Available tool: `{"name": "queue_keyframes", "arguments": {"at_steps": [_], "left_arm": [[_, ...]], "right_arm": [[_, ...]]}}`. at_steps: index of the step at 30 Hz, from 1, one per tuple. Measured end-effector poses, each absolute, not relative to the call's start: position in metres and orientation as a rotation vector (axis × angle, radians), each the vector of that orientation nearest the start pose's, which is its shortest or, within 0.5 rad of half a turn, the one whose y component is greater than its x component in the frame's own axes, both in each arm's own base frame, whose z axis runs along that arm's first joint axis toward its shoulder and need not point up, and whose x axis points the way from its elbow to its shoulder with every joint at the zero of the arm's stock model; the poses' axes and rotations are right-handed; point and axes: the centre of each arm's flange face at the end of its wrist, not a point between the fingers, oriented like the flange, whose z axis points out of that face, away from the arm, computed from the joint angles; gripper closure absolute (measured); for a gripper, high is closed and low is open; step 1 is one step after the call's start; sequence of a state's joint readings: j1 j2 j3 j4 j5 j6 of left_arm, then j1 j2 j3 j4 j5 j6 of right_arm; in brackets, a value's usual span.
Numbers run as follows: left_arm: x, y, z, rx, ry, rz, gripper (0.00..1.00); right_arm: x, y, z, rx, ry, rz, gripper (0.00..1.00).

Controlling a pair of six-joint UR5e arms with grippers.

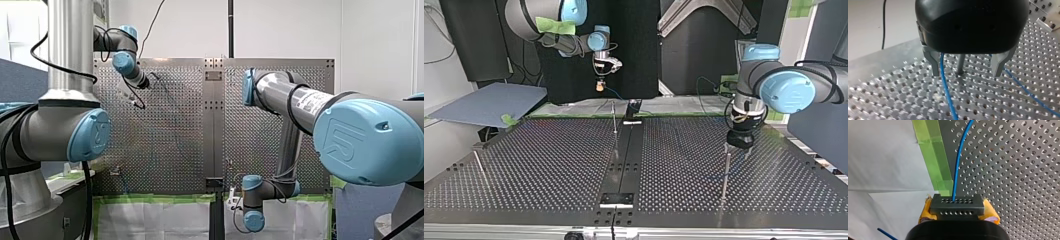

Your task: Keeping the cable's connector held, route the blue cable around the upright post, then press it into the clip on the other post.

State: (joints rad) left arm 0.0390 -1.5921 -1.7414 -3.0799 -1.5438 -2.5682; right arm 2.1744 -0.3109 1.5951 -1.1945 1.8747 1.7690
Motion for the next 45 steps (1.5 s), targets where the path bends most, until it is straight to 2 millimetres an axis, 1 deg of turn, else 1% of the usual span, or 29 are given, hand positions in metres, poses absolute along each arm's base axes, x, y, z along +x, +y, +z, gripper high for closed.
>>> {"name": "queue_keyframes", "arguments": {"at_steps": [4,10,16,25,31,40,45], "left_arm": [[0.481,-0.116,0.406,-0.848,1.522,-0.712,0.00],[0.480,-0.114,0.408,-0.849,1.516,-0.691,0.00],[0.475,-0.118,0.410,-0.831,1.525,-0.682,0.00],[0.450,-0.118,0.420,-0.820,1.500,-0.645,0.00],[0.432,-0.122,0.436,-0.792,1.480,-0.640,0.00],[0.403,-0.135,0.461,-0.715,1.483,-0.614,0.00],[0.386,-0.139,0.477,-0.671,1.459,-0.584,0.00]], "right_arm": [[0.426,-0.436,-0.192,1.430,-1.259,1.490,1.00],[0.426,-0.436,-0.192,1.430,-1.259,1.490,1.00],[0.426,-0.436,-0.192,1.431,-1.259,1.489,1.00],[0.427,-0.437,-0.191,1.430,-1.258,1.491,1.00],[0.427,-0.437,-0.192,1.432,-1.259,1.488,1.00],[0.427,-0.437,-0.192,1.434,-1.260,1.486,1.00],[0.427,-0.437,-0.192,1.435,-1.260,1.485,1.00]]}}
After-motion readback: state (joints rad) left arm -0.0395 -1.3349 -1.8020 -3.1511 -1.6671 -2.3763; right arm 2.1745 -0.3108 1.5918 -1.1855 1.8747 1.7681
